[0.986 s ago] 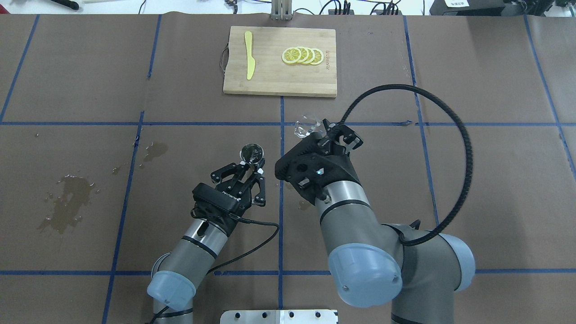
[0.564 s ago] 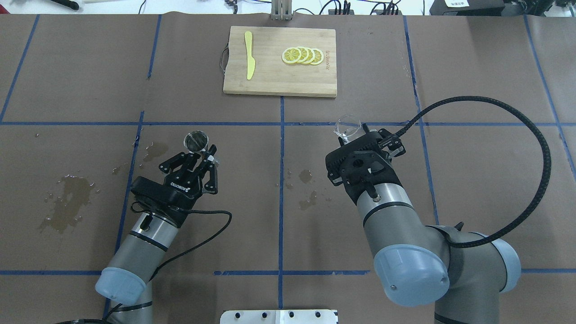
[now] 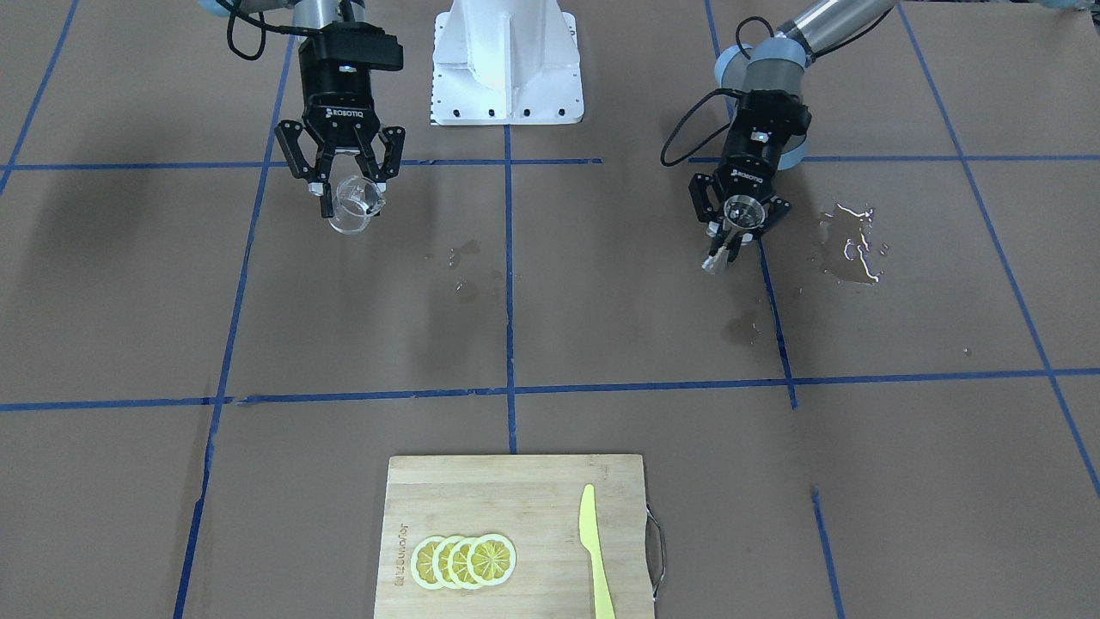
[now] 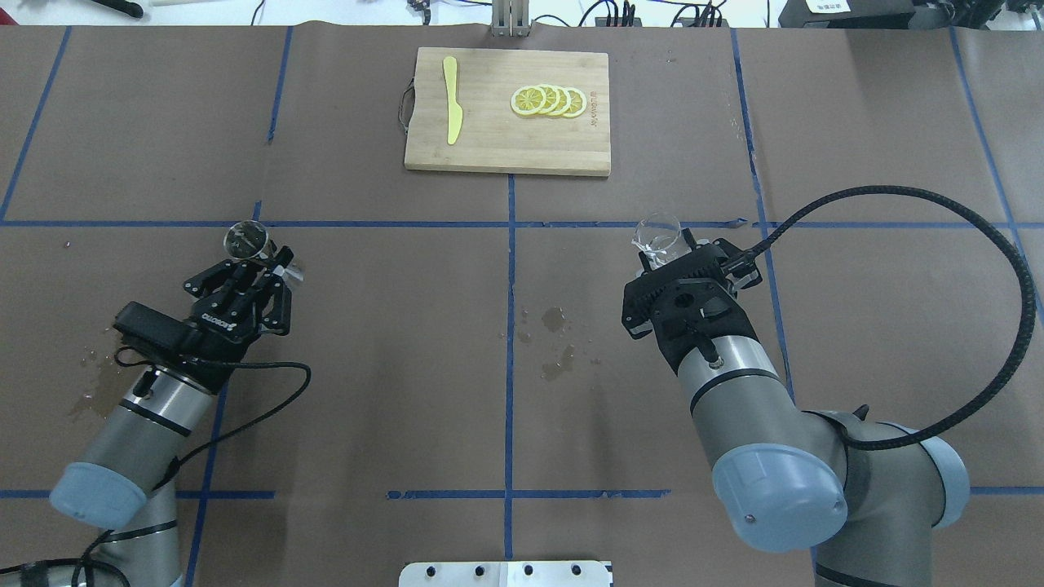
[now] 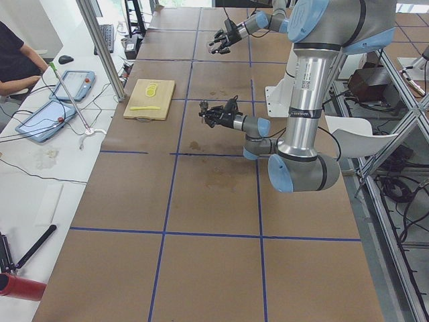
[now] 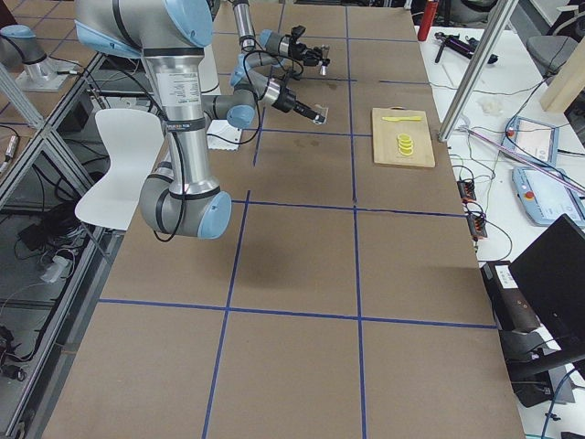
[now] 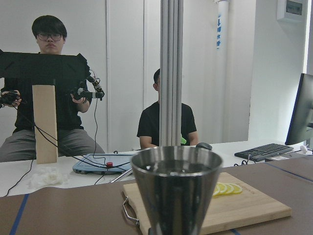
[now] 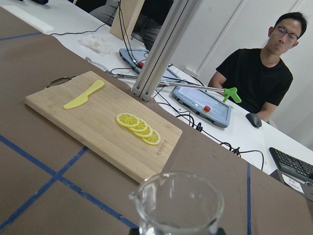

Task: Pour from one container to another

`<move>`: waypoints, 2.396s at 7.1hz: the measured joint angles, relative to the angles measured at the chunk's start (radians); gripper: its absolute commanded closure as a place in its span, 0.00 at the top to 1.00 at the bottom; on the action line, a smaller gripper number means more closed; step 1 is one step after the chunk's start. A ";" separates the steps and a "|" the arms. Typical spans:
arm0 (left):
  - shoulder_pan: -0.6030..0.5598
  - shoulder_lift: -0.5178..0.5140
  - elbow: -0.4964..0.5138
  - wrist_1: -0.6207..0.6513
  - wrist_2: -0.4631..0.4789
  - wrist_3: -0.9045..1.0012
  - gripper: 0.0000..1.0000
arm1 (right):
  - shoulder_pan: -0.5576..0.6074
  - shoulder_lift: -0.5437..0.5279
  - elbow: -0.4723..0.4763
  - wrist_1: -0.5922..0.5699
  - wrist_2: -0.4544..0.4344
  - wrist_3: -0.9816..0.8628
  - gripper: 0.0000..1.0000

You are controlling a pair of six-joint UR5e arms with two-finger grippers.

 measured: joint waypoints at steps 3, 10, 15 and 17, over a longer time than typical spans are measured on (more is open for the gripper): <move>-0.033 0.084 0.038 -0.024 -0.086 -0.019 0.00 | -0.001 -0.003 -0.004 0.003 0.000 0.000 0.00; -0.018 0.148 0.075 -0.055 -0.024 -0.165 0.00 | -0.003 -0.013 -0.003 0.005 0.000 0.006 0.00; 0.027 0.156 0.093 -0.051 0.031 -0.178 0.00 | -0.004 -0.013 -0.005 0.006 0.000 0.006 0.00; 0.050 0.159 0.091 -0.048 0.001 -0.189 0.00 | -0.004 -0.015 -0.007 0.006 0.000 0.007 0.00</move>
